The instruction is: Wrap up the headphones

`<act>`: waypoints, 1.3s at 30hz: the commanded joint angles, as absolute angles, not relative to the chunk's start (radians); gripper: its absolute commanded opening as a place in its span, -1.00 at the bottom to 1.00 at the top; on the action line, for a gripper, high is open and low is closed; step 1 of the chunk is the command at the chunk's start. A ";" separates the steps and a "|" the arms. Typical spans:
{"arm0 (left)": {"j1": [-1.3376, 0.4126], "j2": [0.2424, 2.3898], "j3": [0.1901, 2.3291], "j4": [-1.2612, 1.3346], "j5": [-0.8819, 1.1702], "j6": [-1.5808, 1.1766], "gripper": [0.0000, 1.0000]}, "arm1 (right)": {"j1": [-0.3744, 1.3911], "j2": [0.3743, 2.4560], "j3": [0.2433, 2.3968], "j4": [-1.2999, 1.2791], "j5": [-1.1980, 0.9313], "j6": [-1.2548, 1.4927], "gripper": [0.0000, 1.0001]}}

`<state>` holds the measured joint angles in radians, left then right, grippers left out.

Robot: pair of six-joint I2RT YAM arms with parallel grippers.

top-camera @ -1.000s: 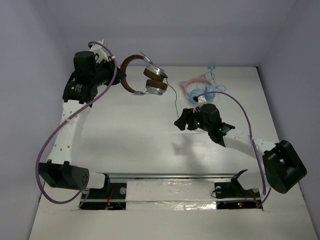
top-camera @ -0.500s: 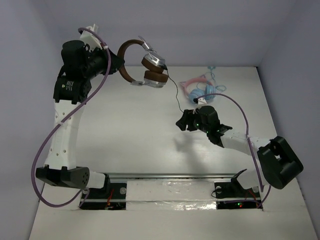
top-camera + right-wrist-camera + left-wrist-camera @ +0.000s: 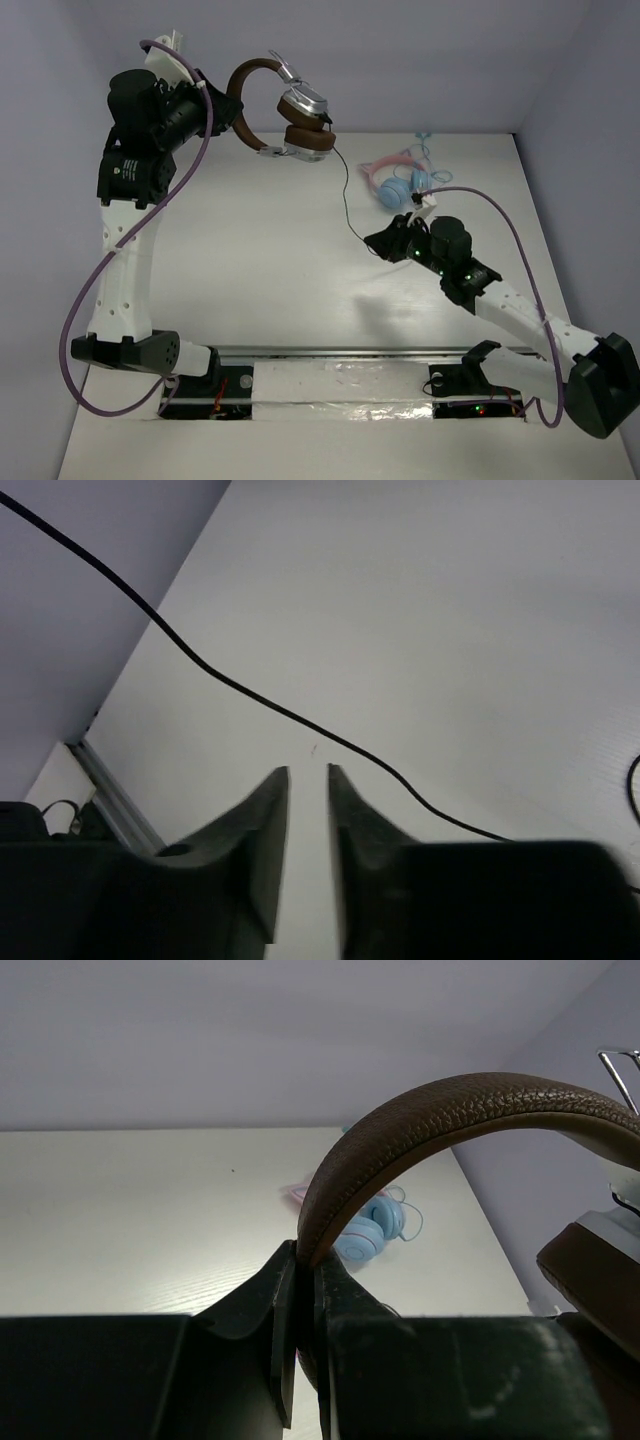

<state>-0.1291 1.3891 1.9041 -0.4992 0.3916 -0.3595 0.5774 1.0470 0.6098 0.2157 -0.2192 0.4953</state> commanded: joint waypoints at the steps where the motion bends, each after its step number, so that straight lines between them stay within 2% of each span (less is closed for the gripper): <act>1: -0.129 1.370 1.928 -0.422 0.405 -0.403 -1.00 | 0.584 1.022 0.637 0.138 -0.129 0.496 -0.32; 2: -0.129 1.370 1.933 -0.422 0.406 -0.406 -1.00 | 0.584 1.032 0.653 0.124 -0.085 0.486 -0.08; 3: -0.129 1.370 1.939 -0.425 0.407 -0.407 -1.00 | 0.584 1.048 0.664 0.111 -0.075 0.477 0.25; 4: -0.129 1.368 1.944 -0.428 0.405 -0.405 -1.00 | 0.574 1.066 0.675 0.083 -0.071 0.473 0.35; 6: -0.129 1.364 1.954 -0.442 0.400 -0.396 -1.00 | 0.565 1.120 0.684 0.084 -0.109 0.468 0.43; 9: -0.129 1.359 1.965 -0.456 0.391 -0.385 -1.00 | 0.565 1.164 0.675 0.115 -0.204 0.462 0.42; 12: -0.129 1.355 1.968 -0.453 0.403 -0.388 -1.00 | 0.565 1.198 0.669 0.141 -0.190 0.465 0.40; 17: -0.129 1.356 1.982 -0.451 0.417 -0.396 -1.00 | 0.565 1.275 0.664 0.212 -0.178 0.485 0.29; 23: -0.120 1.358 1.962 -0.436 0.399 -0.405 -1.00 | 0.565 1.324 0.623 0.264 -0.163 0.512 0.03; 26: -0.109 1.368 1.911 -0.414 0.411 -0.419 -1.00 | 0.565 1.327 0.617 0.268 -0.164 0.514 -0.36; 27: -0.100 1.368 1.875 -0.393 0.419 -0.423 -1.00 | 0.565 1.324 0.615 0.268 -0.164 0.514 -0.64; 28: -0.100 1.367 1.853 -0.382 0.414 -0.428 -1.00 | 0.565 1.322 0.615 0.270 -0.167 0.514 -0.79; 30: -0.100 1.362 1.775 -0.330 0.384 -0.451 -1.00 | 0.565 1.325 0.627 0.273 -0.192 0.522 -1.00; 35: -0.091 1.364 1.557 -0.195 0.364 -0.558 -1.00 | 0.565 1.419 0.725 0.284 -0.248 0.569 -1.00; 39: -0.091 1.353 1.363 -0.046 0.344 -0.669 -1.00 | 0.676 1.512 0.845 0.207 -0.175 0.561 -1.00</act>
